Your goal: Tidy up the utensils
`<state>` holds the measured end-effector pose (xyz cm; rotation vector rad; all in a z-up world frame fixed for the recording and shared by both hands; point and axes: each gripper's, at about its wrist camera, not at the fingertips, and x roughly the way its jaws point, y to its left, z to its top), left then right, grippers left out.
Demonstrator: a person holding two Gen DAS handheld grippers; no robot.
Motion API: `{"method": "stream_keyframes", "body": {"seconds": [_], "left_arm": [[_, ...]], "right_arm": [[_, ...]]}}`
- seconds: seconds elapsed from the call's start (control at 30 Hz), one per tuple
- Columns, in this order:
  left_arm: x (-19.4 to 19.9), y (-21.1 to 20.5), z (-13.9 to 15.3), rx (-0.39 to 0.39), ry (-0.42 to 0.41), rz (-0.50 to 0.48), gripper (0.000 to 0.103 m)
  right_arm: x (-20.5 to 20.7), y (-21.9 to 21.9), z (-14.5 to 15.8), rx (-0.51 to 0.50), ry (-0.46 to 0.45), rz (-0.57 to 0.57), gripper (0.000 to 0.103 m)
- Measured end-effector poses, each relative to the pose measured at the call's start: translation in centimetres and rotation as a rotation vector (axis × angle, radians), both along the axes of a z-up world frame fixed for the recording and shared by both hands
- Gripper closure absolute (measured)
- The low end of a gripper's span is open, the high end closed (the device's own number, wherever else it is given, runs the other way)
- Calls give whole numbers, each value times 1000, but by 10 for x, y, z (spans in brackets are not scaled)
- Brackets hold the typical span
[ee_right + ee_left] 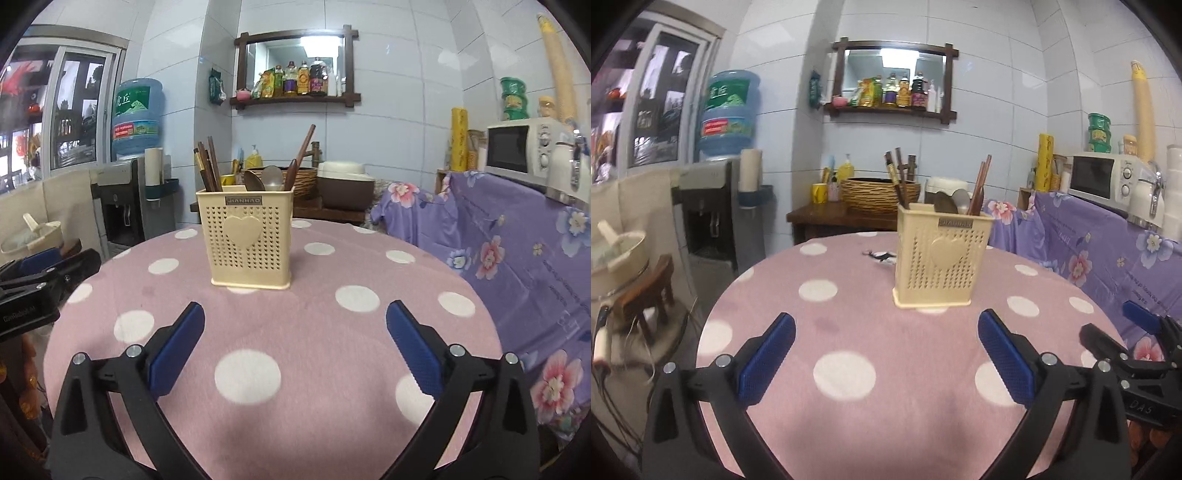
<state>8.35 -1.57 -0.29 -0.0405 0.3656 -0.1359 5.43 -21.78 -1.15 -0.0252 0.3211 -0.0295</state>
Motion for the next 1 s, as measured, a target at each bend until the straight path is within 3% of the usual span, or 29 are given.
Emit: {"method": "stream_keyframes", "body": {"seconds": [0.1,0.27,0.4,1.0], "left_arm": [[-25,3,-6,-12,-45,20,5],[-61,1,-4,27,-140,48,5],[-75,9,1,14,-190,80,5],[-79,15,2,-23,-188,86,5]], "right_arm": [[-30,12,-3,-39,-40,-12,6],[-56,21,0,10,-43,16,6],[-65,29,2,1,-46,46,6],[-65,30,7,8,-57,56,6]]}}
